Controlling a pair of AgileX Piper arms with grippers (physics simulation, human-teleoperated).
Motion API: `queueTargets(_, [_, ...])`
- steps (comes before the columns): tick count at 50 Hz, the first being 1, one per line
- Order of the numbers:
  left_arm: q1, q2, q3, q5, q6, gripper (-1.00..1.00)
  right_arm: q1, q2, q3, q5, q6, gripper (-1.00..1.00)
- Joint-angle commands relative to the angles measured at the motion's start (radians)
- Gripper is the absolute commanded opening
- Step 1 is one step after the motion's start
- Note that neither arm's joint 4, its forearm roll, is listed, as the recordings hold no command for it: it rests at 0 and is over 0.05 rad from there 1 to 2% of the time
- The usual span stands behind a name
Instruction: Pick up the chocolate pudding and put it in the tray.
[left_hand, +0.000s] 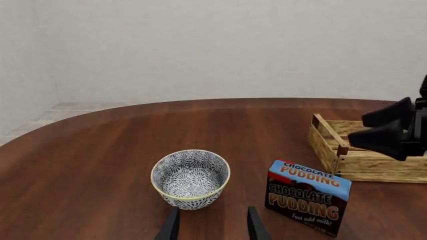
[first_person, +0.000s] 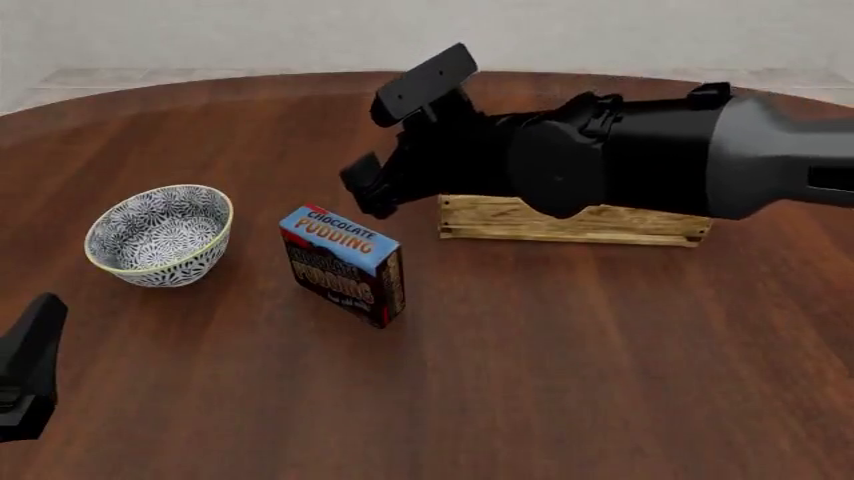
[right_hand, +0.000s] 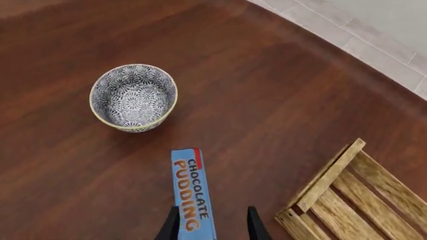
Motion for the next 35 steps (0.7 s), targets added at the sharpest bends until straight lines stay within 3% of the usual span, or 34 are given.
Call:
queueTargets(1, [0.0,0.0,0.0,0.0,0.0,1.0,0.008,0.027,-0.003,-0.001,-0.01,1.0])
queueTargets(35, [0.0,0.0,0.0,0.0,0.0,1.0,0.029,0.079,-0.006,0.0,-0.047,1.0])
